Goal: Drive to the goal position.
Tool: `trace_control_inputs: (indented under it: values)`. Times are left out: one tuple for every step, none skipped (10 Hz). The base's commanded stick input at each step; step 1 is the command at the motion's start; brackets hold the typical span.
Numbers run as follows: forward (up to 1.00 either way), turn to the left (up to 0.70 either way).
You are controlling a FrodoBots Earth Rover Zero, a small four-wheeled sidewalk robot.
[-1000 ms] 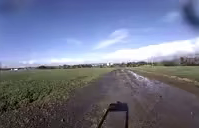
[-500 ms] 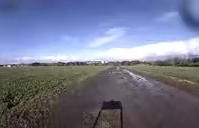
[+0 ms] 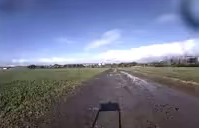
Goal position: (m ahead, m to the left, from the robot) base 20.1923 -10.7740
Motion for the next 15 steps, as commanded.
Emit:
trace_control_inputs:
  values:
    - [0.70,0.00]
    - [0.70,0.00]
    - [0.70,-0.01]
    - [0.70,-0.02]
    - [0.70,-0.34]
    - [0.70,-0.31]
    - [0.70,-0.28]
    - [0.70,0.00]
    - [0.70,0.00]
    - [0.70,0.00]
    - [0.70,0.00]
    - [0.70,0.00]
    - [0.70,0.00]
    - [0.70,0.00]
    - [0.70,0.00]
